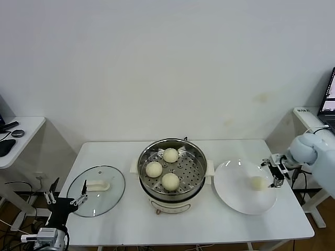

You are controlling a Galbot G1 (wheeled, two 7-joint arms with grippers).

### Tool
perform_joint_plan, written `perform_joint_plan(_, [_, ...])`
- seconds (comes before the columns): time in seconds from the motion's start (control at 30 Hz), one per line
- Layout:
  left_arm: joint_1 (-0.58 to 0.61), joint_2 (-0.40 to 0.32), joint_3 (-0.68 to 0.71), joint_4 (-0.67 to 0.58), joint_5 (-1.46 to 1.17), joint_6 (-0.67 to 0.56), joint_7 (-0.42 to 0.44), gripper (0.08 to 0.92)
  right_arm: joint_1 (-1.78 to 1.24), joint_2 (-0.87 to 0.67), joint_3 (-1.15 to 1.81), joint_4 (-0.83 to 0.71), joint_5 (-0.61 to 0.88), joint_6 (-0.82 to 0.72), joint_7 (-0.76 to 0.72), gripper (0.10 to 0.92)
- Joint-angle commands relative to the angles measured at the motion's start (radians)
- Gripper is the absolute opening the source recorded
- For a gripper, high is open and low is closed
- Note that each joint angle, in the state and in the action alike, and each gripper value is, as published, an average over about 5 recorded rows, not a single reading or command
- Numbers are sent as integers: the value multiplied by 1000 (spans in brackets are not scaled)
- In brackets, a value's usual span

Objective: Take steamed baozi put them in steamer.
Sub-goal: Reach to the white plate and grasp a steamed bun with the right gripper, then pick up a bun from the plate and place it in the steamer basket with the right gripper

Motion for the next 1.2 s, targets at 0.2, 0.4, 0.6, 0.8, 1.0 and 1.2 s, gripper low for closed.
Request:
perform_joint_plan(0.2, [10, 1, -14, -6, 0, -1, -1, 823, -87, 145, 88, -174, -105, 22, 18, 823])
perform_joint_plan(0.4, [11, 3, -21, -13, -3, 2, -2, 823, -90, 172, 87, -192, -124, 3, 12, 820])
perform_joint_plan(0.6, [12, 4, -27, -14, -6, 2, -2, 823, -89, 173, 82, -192, -130, -51, 15, 739])
perform_joint_plan(0.8, [14, 2, -28, -13, -7, 0, -2, 823, -76, 155, 73, -172, -119, -79, 21, 567])
perform_joint_plan(1.0, [10, 3, -26, -11, -8, -1, -1, 823, -6, 86, -1, -75, 0, -125, 16, 431])
perform_joint_plan(1.2, [1, 6, -15, -9, -11, 0, -1, 823, 228, -26, -217, 95, 222, -227, 21, 423])
